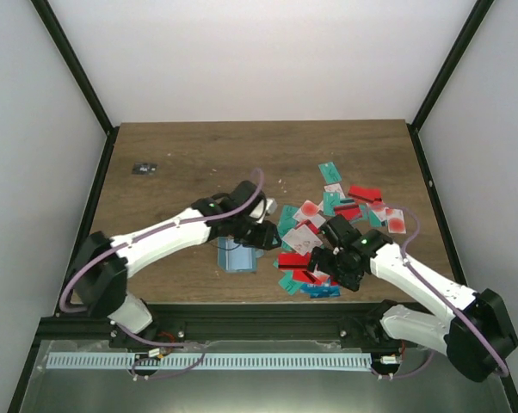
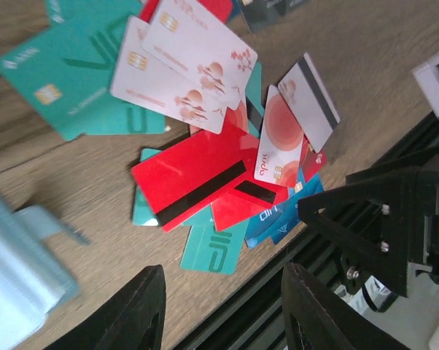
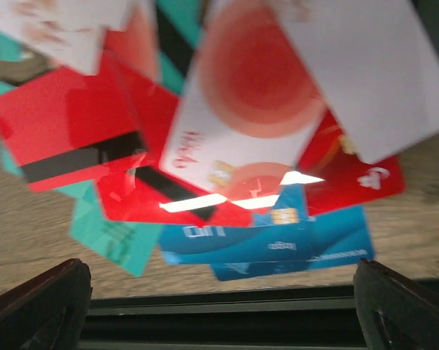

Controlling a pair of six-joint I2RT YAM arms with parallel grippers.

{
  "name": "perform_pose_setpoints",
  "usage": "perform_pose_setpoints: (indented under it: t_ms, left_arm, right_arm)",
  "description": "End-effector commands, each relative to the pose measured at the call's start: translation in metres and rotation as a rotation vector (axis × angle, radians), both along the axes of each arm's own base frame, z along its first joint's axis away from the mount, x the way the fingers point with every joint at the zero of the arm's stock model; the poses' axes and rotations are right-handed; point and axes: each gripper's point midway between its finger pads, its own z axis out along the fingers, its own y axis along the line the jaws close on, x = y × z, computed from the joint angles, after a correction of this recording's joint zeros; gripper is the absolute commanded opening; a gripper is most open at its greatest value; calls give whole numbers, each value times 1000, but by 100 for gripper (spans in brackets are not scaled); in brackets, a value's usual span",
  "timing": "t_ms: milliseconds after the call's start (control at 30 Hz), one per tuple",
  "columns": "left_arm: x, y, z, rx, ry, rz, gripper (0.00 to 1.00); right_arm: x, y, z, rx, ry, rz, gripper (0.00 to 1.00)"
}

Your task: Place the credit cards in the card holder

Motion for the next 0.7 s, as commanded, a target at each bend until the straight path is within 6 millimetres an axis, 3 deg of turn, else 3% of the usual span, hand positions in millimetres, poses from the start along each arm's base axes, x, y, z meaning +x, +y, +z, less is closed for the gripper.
perform_pose_setpoints:
  t_ms: [0, 233, 667]
  left_arm:
    - [3, -41, -15, -26, 9, -100, 46]
    - [12, -63, -67, 76, 61, -218, 47]
    - [11, -68, -119, 142, 99, -319, 51]
  right_arm:
    - [-15, -17, -10, 1, 75, -128, 100]
    - [-30, -7, -21, 98, 119, -117, 100]
    - [-36, -1, -21, 160, 128, -120, 100]
